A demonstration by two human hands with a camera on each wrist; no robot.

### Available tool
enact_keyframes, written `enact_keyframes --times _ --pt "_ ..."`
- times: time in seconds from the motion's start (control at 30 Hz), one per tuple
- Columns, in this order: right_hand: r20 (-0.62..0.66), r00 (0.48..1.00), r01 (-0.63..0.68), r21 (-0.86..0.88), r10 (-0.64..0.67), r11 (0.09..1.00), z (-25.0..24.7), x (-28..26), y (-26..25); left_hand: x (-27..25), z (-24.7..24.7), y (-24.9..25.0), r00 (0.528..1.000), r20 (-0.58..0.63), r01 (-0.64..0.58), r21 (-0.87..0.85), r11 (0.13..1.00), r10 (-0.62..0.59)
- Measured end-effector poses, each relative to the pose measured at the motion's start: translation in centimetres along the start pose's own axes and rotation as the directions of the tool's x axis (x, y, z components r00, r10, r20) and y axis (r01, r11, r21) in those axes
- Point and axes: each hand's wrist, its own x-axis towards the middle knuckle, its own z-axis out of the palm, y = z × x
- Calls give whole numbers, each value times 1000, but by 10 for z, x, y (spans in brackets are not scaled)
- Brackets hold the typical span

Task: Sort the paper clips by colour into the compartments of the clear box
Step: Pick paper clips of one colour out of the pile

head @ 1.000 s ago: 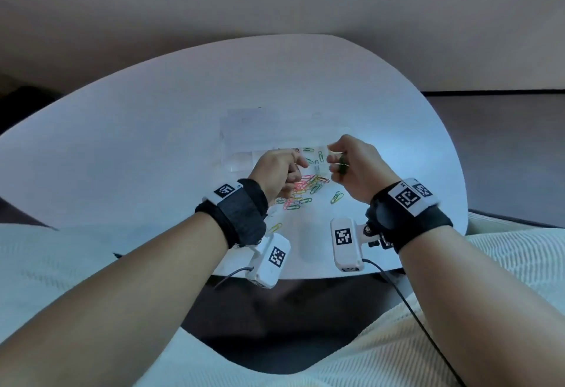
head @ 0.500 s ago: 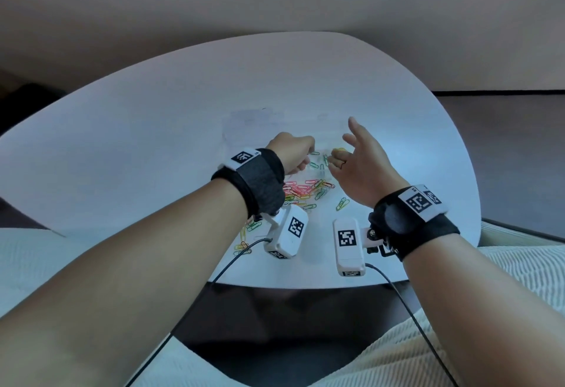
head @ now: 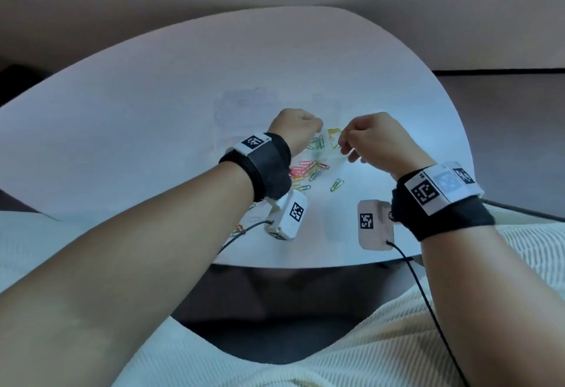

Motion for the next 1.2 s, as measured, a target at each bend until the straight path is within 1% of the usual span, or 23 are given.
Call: enact_keyframes --times 0.03,0.07,0.1,0.13,0.2,0.23,0.3,0.37,0.43,0.5,0.57,0.67,0.77,0.87,0.97,1.07,1.13,1.2 --pt "40 999 -17 -106 21 994 0 0 4 -6 -1 0 998 -43 -51 62 997 54" --pt "69 997 -31 -186 44 982 1 1 8 -10 -1 -5 990 -63 -121 125 985 130" --pt "82 995 -42 -247 64 968 3 2 13 -17 0 -8 981 -69 -163 197 967 180" --pt "80 993 -55 -291 82 955 6 5 18 -23 1 -12 974 -53 -199 256 946 219" --pt "59 992 -89 -332 115 939 14 10 28 -28 5 -27 971 19 -229 375 899 239" --pt "48 990 -107 -340 131 935 19 12 32 -29 6 -36 972 61 -232 431 872 228" --pt "24 986 -149 -338 167 929 29 15 41 -32 7 -55 978 125 -206 510 835 165" --pt "-4 979 -193 -333 203 923 39 17 49 -32 6 -74 985 142 -162 571 805 98" --pt "-26 975 -215 -343 219 914 47 19 56 -31 4 -86 989 134 -134 603 787 65" --pt "-45 975 -221 -357 219 908 52 19 60 -30 4 -92 988 129 -147 613 776 85" --pt "-53 976 -217 -370 213 903 56 20 60 -28 5 -94 981 150 -192 623 759 124" --pt "-52 980 -199 -375 194 905 58 20 60 -22 14 -94 954 218 -300 661 688 207" --pt "-14 982 -178 -374 186 910 59 21 64 -17 24 -94 941 263 -339 713 614 214" --pt "54 984 -141 -345 170 928 56 22 63 -12 28 -94 938 297 -347 784 515 181" --pt "83 985 -127 -255 152 959 47 23 56 -10 31 -93 928 328 -374 816 440 179" --pt "126 979 -153 -84 163 985 39 21 50 -11 32 -90 921 355 -390 822 415 162" --pt "133 981 -146 20 142 989 36 18 50 -12 34 -87 911 380 -412 817 403 161" --pt "128 984 -135 72 125 988 37 17 51 -12 35 -87 915 374 -401 806 435 150"
